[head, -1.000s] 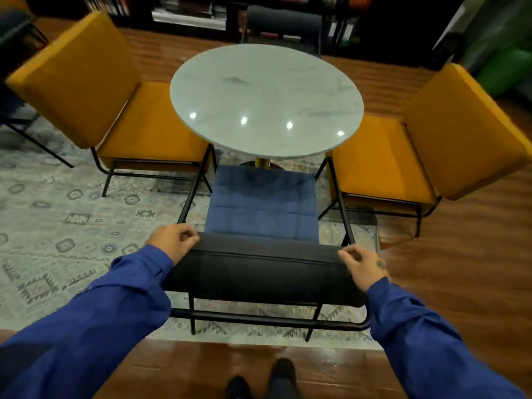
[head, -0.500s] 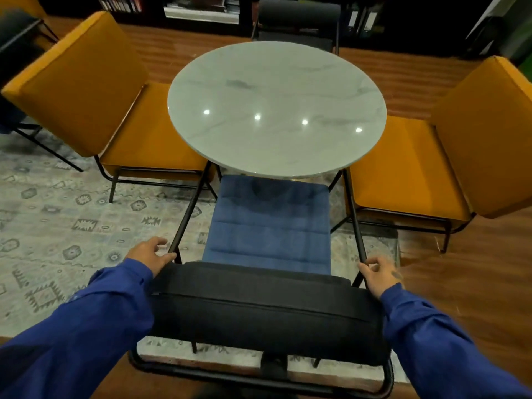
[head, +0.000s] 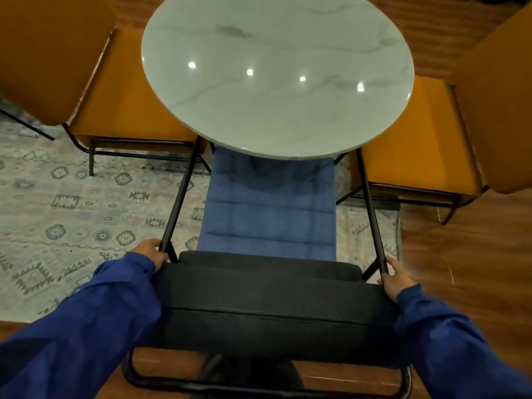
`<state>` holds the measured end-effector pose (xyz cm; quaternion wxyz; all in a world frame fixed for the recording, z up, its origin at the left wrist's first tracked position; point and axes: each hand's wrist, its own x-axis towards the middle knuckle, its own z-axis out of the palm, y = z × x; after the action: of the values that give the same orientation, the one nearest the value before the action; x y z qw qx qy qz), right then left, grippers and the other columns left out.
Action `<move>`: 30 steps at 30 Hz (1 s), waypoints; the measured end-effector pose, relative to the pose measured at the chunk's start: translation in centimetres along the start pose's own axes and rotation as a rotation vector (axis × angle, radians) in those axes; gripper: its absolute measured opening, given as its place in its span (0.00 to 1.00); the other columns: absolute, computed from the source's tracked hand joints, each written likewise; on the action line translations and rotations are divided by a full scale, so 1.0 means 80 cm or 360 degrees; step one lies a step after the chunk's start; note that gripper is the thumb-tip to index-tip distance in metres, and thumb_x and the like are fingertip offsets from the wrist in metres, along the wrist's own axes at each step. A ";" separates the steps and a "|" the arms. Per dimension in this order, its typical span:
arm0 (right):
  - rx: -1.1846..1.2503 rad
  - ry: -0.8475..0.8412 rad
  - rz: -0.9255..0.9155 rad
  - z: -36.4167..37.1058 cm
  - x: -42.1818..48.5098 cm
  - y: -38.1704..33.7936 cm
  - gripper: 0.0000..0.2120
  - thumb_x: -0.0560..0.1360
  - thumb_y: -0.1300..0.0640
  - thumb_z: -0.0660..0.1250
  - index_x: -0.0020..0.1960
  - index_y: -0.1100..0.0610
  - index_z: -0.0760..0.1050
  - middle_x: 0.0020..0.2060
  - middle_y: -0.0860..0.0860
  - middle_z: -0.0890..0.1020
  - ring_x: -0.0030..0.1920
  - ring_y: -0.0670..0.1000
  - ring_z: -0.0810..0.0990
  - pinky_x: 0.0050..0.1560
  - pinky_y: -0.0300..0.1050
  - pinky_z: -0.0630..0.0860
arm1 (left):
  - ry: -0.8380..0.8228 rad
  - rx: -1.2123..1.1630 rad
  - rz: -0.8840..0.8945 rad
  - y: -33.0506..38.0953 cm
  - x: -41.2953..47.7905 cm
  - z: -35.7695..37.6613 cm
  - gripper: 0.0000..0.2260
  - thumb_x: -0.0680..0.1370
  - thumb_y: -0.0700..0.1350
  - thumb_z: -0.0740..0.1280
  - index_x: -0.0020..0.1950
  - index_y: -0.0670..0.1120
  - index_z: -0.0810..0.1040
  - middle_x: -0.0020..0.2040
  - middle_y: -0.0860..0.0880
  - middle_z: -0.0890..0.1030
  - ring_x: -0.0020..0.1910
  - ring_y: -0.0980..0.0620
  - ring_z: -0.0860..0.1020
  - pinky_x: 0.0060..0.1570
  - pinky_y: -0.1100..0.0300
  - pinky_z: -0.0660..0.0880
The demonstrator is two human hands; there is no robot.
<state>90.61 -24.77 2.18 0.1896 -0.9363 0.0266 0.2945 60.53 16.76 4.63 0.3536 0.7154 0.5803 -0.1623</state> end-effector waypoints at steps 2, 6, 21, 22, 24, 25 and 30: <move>-0.0027 0.0007 0.0035 0.002 0.000 -0.001 0.26 0.76 0.70 0.58 0.72 0.55 0.66 0.59 0.69 0.76 0.56 0.67 0.76 0.52 0.52 0.72 | -0.0010 0.0026 -0.0002 -0.001 0.004 -0.001 0.17 0.73 0.32 0.66 0.62 0.35 0.75 0.60 0.32 0.78 0.59 0.33 0.75 0.59 0.48 0.71; -0.0029 0.0012 0.0107 0.006 0.001 0.002 0.29 0.75 0.70 0.58 0.73 0.50 0.65 0.60 0.66 0.76 0.54 0.65 0.76 0.52 0.49 0.73 | -0.0008 0.0117 0.0057 -0.006 0.006 -0.001 0.17 0.74 0.33 0.65 0.63 0.35 0.74 0.60 0.33 0.78 0.60 0.33 0.75 0.60 0.49 0.70; 0.0270 0.0023 0.0191 0.040 0.000 0.011 0.25 0.78 0.63 0.58 0.73 0.48 0.64 0.58 0.65 0.78 0.51 0.66 0.79 0.56 0.58 0.76 | -0.0093 0.0106 0.0029 -0.018 0.018 -0.013 0.24 0.73 0.31 0.66 0.69 0.39 0.67 0.56 0.31 0.78 0.52 0.34 0.77 0.52 0.49 0.74; 0.0279 0.0021 0.0185 0.040 0.002 0.011 0.25 0.78 0.62 0.58 0.74 0.48 0.63 0.58 0.65 0.78 0.52 0.66 0.79 0.57 0.58 0.76 | -0.0089 -0.0061 -0.0006 -0.017 0.018 -0.011 0.21 0.75 0.31 0.64 0.68 0.38 0.68 0.52 0.31 0.80 0.46 0.36 0.78 0.44 0.52 0.77; 0.0288 0.0036 0.0185 0.041 0.005 0.011 0.24 0.79 0.62 0.57 0.74 0.48 0.63 0.56 0.64 0.78 0.51 0.66 0.79 0.57 0.58 0.76 | -0.0054 -0.0414 -0.0093 -0.014 0.018 -0.005 0.17 0.77 0.31 0.59 0.67 0.35 0.67 0.39 0.36 0.78 0.34 0.41 0.75 0.25 0.61 0.77; 0.0296 0.0041 0.0179 0.041 0.005 0.010 0.24 0.79 0.62 0.57 0.74 0.48 0.63 0.55 0.63 0.78 0.50 0.64 0.79 0.57 0.58 0.76 | -0.0011 -0.0477 -0.0109 -0.015 0.018 -0.002 0.16 0.78 0.31 0.58 0.66 0.34 0.67 0.35 0.39 0.76 0.31 0.44 0.73 0.20 0.65 0.74; 0.0257 0.0021 0.0120 0.038 -0.002 0.008 0.25 0.80 0.64 0.56 0.75 0.52 0.61 0.60 0.65 0.76 0.49 0.57 0.72 0.61 0.58 0.72 | 0.0043 -0.0510 -0.0127 -0.021 0.014 0.005 0.15 0.79 0.34 0.59 0.65 0.34 0.69 0.31 0.42 0.73 0.29 0.46 0.70 0.28 0.57 0.72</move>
<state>88.74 -24.26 -0.22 0.2531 -0.9182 0.0869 0.2922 59.32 17.39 3.13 0.4486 0.6285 0.6314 -0.0719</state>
